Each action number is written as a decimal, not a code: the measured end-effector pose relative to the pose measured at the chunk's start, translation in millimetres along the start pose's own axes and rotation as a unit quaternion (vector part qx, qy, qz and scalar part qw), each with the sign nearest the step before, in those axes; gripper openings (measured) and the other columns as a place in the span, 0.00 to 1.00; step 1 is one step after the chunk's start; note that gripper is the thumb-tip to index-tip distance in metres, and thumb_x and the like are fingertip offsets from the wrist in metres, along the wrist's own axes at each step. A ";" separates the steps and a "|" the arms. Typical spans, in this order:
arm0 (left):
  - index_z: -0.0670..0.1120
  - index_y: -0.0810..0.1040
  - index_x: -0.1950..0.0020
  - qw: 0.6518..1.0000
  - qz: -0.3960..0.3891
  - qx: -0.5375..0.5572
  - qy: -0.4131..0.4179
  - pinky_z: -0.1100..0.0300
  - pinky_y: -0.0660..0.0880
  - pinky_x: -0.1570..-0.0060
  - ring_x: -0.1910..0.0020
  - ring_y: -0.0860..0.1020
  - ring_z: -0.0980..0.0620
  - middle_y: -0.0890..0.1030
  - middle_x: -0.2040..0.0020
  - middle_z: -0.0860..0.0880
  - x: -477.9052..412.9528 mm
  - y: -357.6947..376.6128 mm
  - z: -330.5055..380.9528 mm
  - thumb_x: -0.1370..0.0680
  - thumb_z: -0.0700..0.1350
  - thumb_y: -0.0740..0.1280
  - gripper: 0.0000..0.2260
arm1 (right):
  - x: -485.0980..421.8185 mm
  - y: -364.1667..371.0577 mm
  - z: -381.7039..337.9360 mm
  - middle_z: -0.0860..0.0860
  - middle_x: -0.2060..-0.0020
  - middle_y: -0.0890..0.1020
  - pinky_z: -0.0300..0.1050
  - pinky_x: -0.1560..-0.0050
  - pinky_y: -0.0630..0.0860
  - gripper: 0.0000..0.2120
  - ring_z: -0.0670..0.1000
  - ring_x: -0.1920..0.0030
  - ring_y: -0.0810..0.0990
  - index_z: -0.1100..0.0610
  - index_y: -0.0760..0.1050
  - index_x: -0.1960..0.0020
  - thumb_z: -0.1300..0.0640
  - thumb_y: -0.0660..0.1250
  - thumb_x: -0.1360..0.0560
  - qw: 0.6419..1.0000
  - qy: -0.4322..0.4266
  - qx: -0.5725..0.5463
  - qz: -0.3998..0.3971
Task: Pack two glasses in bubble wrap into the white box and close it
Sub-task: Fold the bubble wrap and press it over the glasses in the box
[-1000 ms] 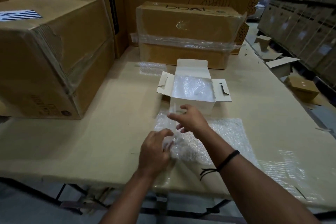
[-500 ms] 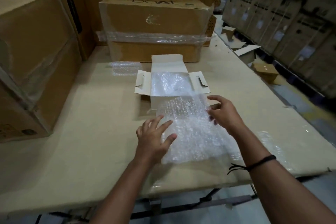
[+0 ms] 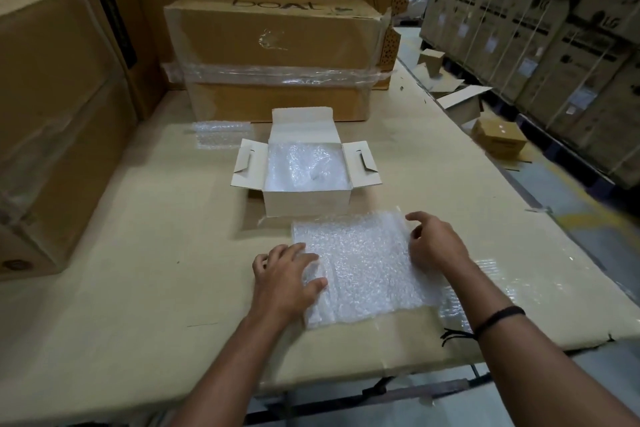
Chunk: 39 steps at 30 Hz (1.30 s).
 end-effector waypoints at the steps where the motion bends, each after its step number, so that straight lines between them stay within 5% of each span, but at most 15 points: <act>1: 0.62 0.72 0.34 1.000 0.019 0.003 -0.013 0.53 0.50 0.35 0.29 0.61 0.56 0.67 0.28 0.59 0.1 1.3 1.1 0.31 0.67 0.61 0.26 | 0.9 -0.1 0.6 0.50 0.46 0.81 0.50 0.47 0.78 0.27 0.55 0.46 0.79 0.47 0.70 0.32 0.63 0.63 0.29 1.000 -0.010 0.030 0.002; 5: 0.56 0.78 0.43 0.981 0.155 0.005 -0.115 0.52 0.60 0.45 0.43 0.72 0.49 0.78 0.45 0.53 5.4 -0.3 2.1 0.30 0.67 0.66 0.21 | 3.3 -0.9 -9.5 0.53 0.38 0.75 0.50 0.46 0.76 0.24 0.55 0.43 0.76 0.48 0.71 0.32 0.60 0.68 0.27 0.992 -0.093 0.073 0.045; 9: 0.56 0.76 0.53 0.980 0.071 -0.081 -0.168 0.53 0.60 0.48 0.46 0.71 0.50 0.77 0.50 0.56 6.1 -6.3 5.8 0.29 0.72 0.59 0.22 | 4.4 7.7 -23.9 0.52 0.38 0.76 0.49 0.44 0.76 0.17 0.54 0.43 0.78 0.47 0.76 0.36 0.49 0.68 0.25 0.974 -0.140 0.166 -0.060; 13: 0.55 0.73 0.56 0.991 0.047 0.004 -0.128 0.55 0.62 0.48 0.48 0.72 0.52 0.77 0.53 0.57 3.8 -9.0 14.6 0.26 0.59 0.66 0.09 | 2.2 5.2 -31.8 0.51 0.40 0.78 0.47 0.45 0.75 0.15 0.54 0.43 0.78 0.49 0.79 0.39 0.47 0.67 0.24 0.968 -0.155 0.191 -0.058; 18: 0.50 0.75 0.62 0.947 0.122 0.272 -0.120 0.57 0.76 0.60 0.62 0.79 0.54 0.81 0.64 0.53 1.9 -24.0 21.7 0.27 0.42 0.73 0.08 | -2.6 2.8 -52.4 0.50 0.39 0.77 0.47 0.43 0.75 0.23 0.51 0.43 0.78 0.51 0.74 0.34 0.49 0.72 0.27 0.966 -0.255 0.047 -0.017; 23: 0.52 0.78 0.56 0.911 0.061 0.394 -0.104 0.58 0.79 0.58 0.64 0.78 0.54 0.82 0.61 0.47 -7.2 -37.8 23.4 0.32 0.37 0.77 0.14 | -7.9 -6.8 -83.7 0.46 0.29 0.69 0.39 0.35 0.65 0.44 0.46 0.31 0.68 0.48 0.59 0.23 0.49 0.78 0.32 0.926 -0.316 -0.158 -0.132; 26: 0.52 0.79 0.51 0.893 0.046 0.440 -0.081 0.55 0.80 0.59 0.64 0.75 0.52 0.80 0.61 0.43 -11.4 -44.3 17.5 0.34 0.34 0.78 0.18 | -15.4 -12.2 -95.0 0.45 0.37 0.76 0.40 0.41 0.70 0.33 0.43 0.38 0.73 0.47 0.69 0.29 0.51 0.77 0.31 0.909 -0.329 -0.179 -0.182; 29: 0.46 0.79 0.47 0.882 0.071 0.456 -0.091 0.64 0.75 0.62 0.64 0.76 0.54 0.81 0.59 0.43 -12.0 -53.5 10.0 0.32 0.37 0.77 0.17 | -23.1 -9.7 -103.6 0.52 0.61 0.81 0.48 0.57 0.74 0.09 0.48 0.62 0.76 0.57 0.80 0.54 0.54 0.75 0.29 0.907 -0.335 -0.199 -0.157; 31: 0.46 0.80 0.47 0.879 0.077 0.456 -0.118 0.67 0.73 0.63 0.65 0.78 0.58 0.82 0.60 0.47 -7.5 -57.4 -2.2 0.30 0.42 0.77 0.14 | -27.1 -4.9 -106.1 0.55 0.68 0.77 0.51 0.63 0.73 0.11 0.48 0.67 0.73 0.60 0.77 0.60 0.54 0.75 0.29 0.913 -0.309 -0.229 -0.134; 34: 0.46 0.83 0.55 0.882 0.060 0.447 -0.137 0.59 0.72 0.63 0.67 0.78 0.58 0.84 0.64 0.50 -3.5 -58.2 -20.8 0.28 0.45 0.75 0.05 | -31.2 -1.9 -108.6 0.60 0.63 0.82 0.58 0.60 0.79 0.09 0.53 0.65 0.78 0.59 0.79 0.57 0.54 0.75 0.29 0.915 -0.258 -0.284 -0.121; 39: 0.43 0.82 0.59 0.846 0.181 0.485 -0.127 0.60 0.72 0.66 0.69 0.74 0.54 0.80 0.68 0.48 -21.2 -71.3 -29.1 0.26 0.38 0.72 0.03 | -36.4 -3.0 -113.2 0.51 0.67 0.82 0.49 0.62 0.77 0.06 0.49 0.66 0.80 0.57 0.80 0.57 0.57 0.76 0.29 0.899 -0.218 -0.358 -0.127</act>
Point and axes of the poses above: each hand's wrist, its own x-axis away from the middle knuckle, its own y-axis out of the palm, z = x × y, the point moved 1 cm from there along -x, towards the middle knuckle
